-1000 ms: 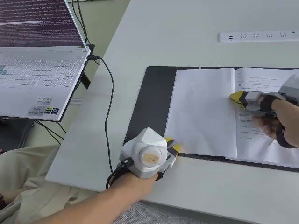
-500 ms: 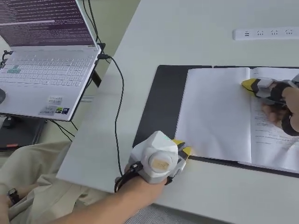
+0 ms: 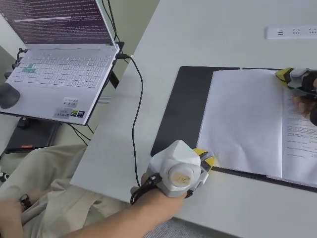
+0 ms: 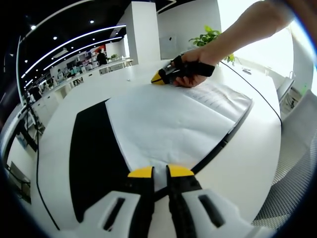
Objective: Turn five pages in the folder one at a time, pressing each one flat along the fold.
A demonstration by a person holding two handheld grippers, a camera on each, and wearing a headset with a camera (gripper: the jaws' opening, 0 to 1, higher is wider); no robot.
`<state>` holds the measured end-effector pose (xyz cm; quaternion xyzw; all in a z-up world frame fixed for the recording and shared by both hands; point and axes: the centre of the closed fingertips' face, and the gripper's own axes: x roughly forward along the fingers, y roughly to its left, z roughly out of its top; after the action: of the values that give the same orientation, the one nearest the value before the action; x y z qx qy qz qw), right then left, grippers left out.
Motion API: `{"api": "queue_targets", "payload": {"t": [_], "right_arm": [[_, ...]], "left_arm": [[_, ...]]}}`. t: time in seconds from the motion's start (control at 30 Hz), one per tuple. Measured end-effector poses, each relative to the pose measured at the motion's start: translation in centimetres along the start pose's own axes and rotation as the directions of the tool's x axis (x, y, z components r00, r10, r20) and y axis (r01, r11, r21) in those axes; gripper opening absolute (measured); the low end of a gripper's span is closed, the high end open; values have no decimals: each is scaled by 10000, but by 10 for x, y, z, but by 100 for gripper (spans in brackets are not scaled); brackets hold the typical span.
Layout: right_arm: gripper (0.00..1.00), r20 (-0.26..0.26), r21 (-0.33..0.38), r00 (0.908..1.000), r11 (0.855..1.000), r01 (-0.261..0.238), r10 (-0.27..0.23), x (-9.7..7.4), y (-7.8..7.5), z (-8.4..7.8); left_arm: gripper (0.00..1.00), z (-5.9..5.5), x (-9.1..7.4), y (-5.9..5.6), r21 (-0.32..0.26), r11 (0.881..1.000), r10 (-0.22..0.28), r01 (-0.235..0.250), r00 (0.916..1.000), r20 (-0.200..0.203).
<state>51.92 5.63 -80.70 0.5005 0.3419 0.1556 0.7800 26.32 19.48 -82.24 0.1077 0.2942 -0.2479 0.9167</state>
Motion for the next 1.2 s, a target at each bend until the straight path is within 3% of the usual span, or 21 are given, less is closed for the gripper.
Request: {"api": "queue_targets", "payload": {"t": [0.13,0.33,0.47,0.6,0.7,0.87,0.93,1.2], "right_arm": [[0,-48,-140,10000,9999,-62,61,-1,1,-2],[0,-1008,-550,9947,9982,-235,179,-16,0,-21],[0,-1638,-824,9858,9953,-516,375,-33,0,-41],[0,-1916,-812,9798,9940,-737,570,-50,-2,-56],[0,-2340,-956,9697,9910,-940,694,-67,-2,-73],[0,-2538,-914,9633,9892,-1142,878,-91,-3,-94],[0,-2917,-1214,9529,9850,-1226,826,-100,-6,-106],[0,-3107,-1209,9468,9846,-1266,836,-127,-11,-134]], "left_arm": [[8,0,0,0,-22,10000,10,-10,10000,7],[8,1,-1,0,-22,10000,24,-24,10000,20],[8,1,-2,-1,-49,10000,23,-23,10000,29],[7,1,-2,0,-38,10000,41,-41,10000,37],[7,1,-1,0,-20,10000,84,-84,10000,51],[6,1,-2,0,-3,9999,117,-117,9999,96],[6,1,-1,0,-105,9998,141,-140,9998,106],[6,1,-1,-1,-49,9999,167,-166,9997,149]]}}
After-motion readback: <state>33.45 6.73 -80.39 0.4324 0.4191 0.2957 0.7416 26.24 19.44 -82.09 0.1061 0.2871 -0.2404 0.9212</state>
